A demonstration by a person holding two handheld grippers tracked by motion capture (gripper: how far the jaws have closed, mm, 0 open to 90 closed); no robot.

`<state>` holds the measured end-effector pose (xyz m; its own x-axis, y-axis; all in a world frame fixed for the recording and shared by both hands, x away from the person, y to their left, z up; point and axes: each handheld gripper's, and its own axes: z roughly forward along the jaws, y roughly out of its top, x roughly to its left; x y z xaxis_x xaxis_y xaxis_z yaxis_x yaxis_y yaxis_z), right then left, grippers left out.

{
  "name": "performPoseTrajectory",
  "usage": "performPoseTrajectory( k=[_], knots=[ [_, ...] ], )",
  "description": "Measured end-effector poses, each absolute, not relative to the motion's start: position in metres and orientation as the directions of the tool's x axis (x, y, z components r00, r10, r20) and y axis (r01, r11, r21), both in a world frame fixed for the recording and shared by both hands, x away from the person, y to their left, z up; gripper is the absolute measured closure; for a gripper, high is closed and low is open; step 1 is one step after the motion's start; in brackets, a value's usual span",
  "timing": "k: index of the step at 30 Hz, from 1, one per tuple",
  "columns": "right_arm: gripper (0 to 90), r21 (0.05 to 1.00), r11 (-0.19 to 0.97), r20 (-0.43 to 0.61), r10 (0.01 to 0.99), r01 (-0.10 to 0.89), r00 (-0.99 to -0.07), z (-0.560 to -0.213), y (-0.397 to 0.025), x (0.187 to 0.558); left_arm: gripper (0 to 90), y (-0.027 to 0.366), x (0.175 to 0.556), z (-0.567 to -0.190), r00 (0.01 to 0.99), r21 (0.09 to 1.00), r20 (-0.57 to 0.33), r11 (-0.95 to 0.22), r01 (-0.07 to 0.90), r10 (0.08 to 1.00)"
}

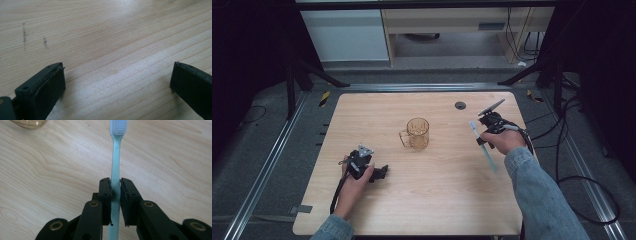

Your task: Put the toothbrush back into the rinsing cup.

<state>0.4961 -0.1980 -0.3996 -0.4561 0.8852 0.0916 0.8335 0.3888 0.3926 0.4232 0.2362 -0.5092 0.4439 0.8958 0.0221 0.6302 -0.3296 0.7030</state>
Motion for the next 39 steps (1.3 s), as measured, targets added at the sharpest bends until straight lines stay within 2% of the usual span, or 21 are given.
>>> performPoseTrajectory(
  k=[9, 19, 39],
  knots=[
    [79.5, 0.466, 0.415, 0.079, 0.86, 0.781, -0.504, -0.392, -0.181, 0.49, 0.0, 0.236, 0.423, -0.509, 0.443, 0.702, 0.021, -0.329, 0.631, 0.896],
    [79.5, 0.547, 0.458, 0.072, 0.808, 0.701, -0.585, -0.386, -0.142, 0.476, 0.0, 0.236, 0.423, -0.509, 0.444, 0.703, 0.022, -0.33, 0.631, 0.896],
    [79.5, 0.644, 0.503, 0.063, 0.715, 0.576, -0.696, -0.384, -0.079, 0.441, 0.0, 0.236, 0.424, -0.509, 0.449, 0.701, 0.024, -0.336, 0.629, 0.893]
  ],
)
